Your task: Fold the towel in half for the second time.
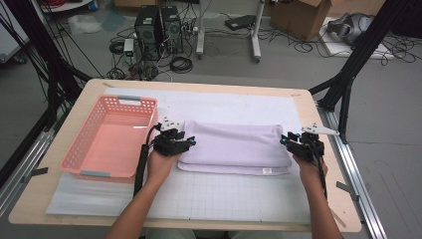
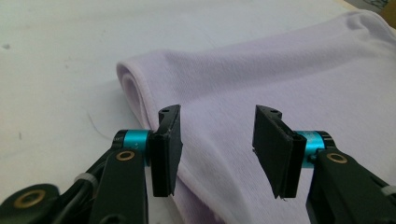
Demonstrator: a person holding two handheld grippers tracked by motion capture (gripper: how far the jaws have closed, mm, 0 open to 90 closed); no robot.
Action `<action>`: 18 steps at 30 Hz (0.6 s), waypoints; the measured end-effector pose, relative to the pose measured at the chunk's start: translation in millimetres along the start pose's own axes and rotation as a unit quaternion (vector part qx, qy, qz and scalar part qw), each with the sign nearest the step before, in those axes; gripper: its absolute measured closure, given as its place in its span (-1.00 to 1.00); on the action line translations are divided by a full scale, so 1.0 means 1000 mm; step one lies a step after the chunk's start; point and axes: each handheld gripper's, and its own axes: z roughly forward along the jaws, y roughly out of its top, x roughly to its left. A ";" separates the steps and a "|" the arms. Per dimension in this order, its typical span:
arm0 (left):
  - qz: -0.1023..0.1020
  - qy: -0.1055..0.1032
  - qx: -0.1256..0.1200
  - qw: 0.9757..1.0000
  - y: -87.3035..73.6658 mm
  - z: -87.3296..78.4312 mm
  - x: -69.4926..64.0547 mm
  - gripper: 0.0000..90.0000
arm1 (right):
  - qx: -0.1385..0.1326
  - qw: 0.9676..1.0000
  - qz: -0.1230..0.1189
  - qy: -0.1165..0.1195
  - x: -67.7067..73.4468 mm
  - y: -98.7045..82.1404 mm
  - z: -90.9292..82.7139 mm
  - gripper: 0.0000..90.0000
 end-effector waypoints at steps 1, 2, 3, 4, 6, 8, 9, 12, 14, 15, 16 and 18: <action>-0.003 -0.005 -0.002 1.000 -0.003 -0.002 -0.001 0.15 | 0.000 1.000 0.002 0.006 0.000 -0.003 -0.005 0.38; -0.005 -0.010 -0.002 1.000 -0.006 -0.003 -0.001 0.12 | 0.001 1.000 0.002 0.009 0.001 -0.006 -0.008 0.35; -0.005 -0.015 0.001 1.000 -0.008 -0.005 -0.001 0.04 | 0.001 1.000 0.001 0.012 0.002 -0.008 -0.010 0.32; -0.007 -0.023 -0.005 1.000 -0.012 -0.007 -0.002 -0.09 | 0.002 1.000 0.000 0.014 0.003 -0.012 -0.013 0.30; 0.000 -0.035 -0.003 0.999 -0.019 -0.010 -0.002 -0.21 | 0.003 1.000 -0.003 0.013 0.006 -0.021 -0.019 0.25; 0.005 -0.039 -0.005 0.999 -0.025 -0.012 -0.003 -0.25 | 0.001 1.000 -0.008 0.013 0.008 -0.030 -0.023 0.24; 0.010 -0.038 -0.003 0.999 -0.027 -0.013 -0.003 -0.25 | 0.001 1.000 -0.004 0.014 0.009 -0.035 -0.026 0.23; 0.009 -0.034 0.001 0.999 -0.033 -0.015 -0.003 -0.23 | 0.006 1.000 -0.005 0.011 0.011 -0.044 -0.028 0.14; 0.005 -0.026 0.002 1.000 -0.037 -0.017 -0.001 -0.16 | 0.008 1.000 0.000 0.017 0.012 -0.048 -0.030 0.10; -0.003 -0.022 0.001 1.000 -0.038 -0.018 -0.001 -0.08 | 0.008 1.000 -0.002 0.017 0.014 -0.049 -0.031 0.10; -0.004 -0.020 0.000 1.000 -0.038 -0.019 0.000 0.00 | 0.008 1.000 -0.004 0.016 0.016 -0.049 -0.032 0.11; -0.001 -0.017 -0.003 1.000 -0.040 -0.022 -0.001 0.14 | 0.011 1.000 -0.008 0.015 0.018 -0.050 -0.034 0.15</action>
